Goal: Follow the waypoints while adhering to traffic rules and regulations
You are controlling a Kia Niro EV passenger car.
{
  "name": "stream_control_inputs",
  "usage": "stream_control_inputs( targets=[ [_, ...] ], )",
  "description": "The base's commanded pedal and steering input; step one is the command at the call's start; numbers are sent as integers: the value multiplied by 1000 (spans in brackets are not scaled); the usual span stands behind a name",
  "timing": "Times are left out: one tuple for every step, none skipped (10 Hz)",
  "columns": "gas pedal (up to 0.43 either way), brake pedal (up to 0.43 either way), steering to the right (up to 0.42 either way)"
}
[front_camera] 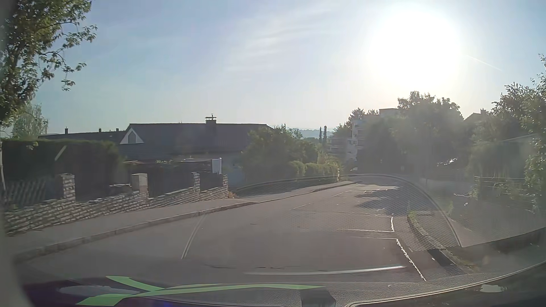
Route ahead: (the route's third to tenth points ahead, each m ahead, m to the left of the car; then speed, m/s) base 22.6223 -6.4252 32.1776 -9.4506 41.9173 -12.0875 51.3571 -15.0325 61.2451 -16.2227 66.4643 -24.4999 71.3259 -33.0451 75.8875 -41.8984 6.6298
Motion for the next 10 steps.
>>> stream_control_inputs(
  targets=[
    [0,122,121],
    [0,128,120],
    [0,128,119],
    [0,128,119],
    [0,128,116],
    [0,128,110],
    [0,128,107],
    [0,122,106],
    [0,110,103],
    [0,91,101]
  ],
)
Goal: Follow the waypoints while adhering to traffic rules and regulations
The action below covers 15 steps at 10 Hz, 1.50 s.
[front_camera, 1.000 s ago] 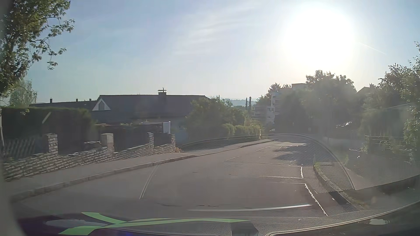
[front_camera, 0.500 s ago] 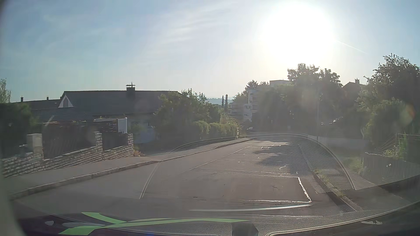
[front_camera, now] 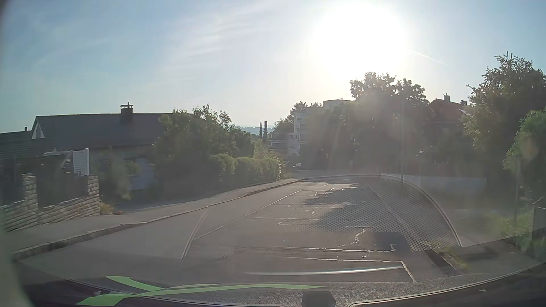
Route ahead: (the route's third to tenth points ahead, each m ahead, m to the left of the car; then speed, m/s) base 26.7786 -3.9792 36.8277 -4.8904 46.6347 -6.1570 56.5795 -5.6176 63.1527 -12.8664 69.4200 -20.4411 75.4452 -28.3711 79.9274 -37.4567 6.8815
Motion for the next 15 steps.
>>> stream_control_inputs(
  targets=[
    [0,37,98],
    [0,6,93],
    [0,0,89],
    [0,0,88],
    [0,0,88],
    [0,0,86],
    [0,6,79],
    [0,43,68],
    [0,79,62],
    [0,98,59],
    [0,110,49],
    [0,122,38],
    [0,140,23],
    [0,152,11],
    [0,159,4]
  ],
)
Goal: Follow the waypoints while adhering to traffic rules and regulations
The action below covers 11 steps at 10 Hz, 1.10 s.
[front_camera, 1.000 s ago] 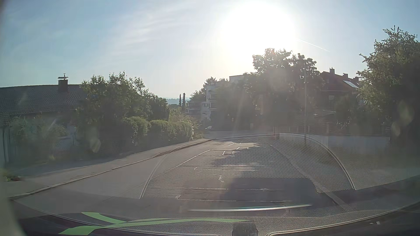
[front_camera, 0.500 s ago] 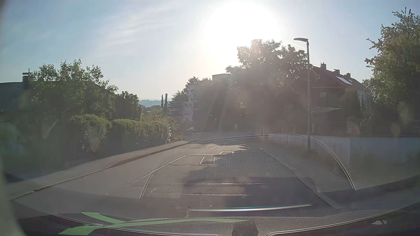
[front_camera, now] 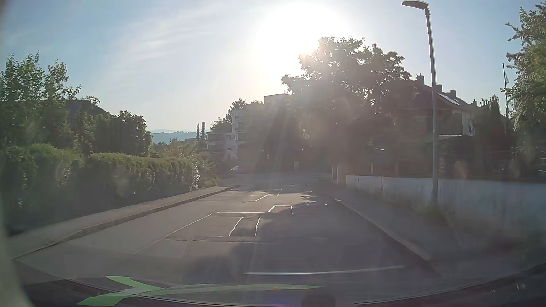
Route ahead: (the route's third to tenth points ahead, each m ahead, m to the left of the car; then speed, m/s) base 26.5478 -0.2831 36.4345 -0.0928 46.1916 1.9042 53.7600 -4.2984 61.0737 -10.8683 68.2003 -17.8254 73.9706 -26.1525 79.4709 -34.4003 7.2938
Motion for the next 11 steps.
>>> stream_control_inputs(
  targets=[
    [0,165,2],
    [0,165,1],
    [0,171,2],
    [0,171,4],
    [0,171,4],
    [0,171,4],
    [0,165,2],
    [0,171,-2],
    [0,165,-5],
    [0,165,-5],
    [0,165,-5]
  ],
)
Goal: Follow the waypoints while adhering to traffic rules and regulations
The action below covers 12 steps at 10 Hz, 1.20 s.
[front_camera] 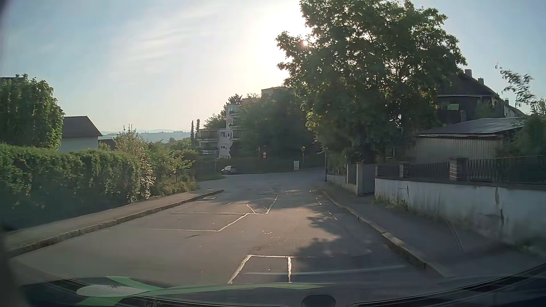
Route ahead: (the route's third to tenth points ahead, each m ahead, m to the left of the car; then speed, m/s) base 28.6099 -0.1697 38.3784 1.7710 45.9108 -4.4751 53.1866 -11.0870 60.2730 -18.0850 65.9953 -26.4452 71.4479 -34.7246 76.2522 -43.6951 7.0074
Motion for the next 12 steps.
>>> stream_control_inputs(
  targets=[
    [0,165,-4],
    [0,165,-5],
    [0,165,-4],
    [0,177,-4],
    [0,171,0],
    [0,165,4],
    [0,165,5],
    [0,171,5],
    [0,165,5],
    [0,171,5],
    [0,171,2],
    [0,171,1]
  ],
)
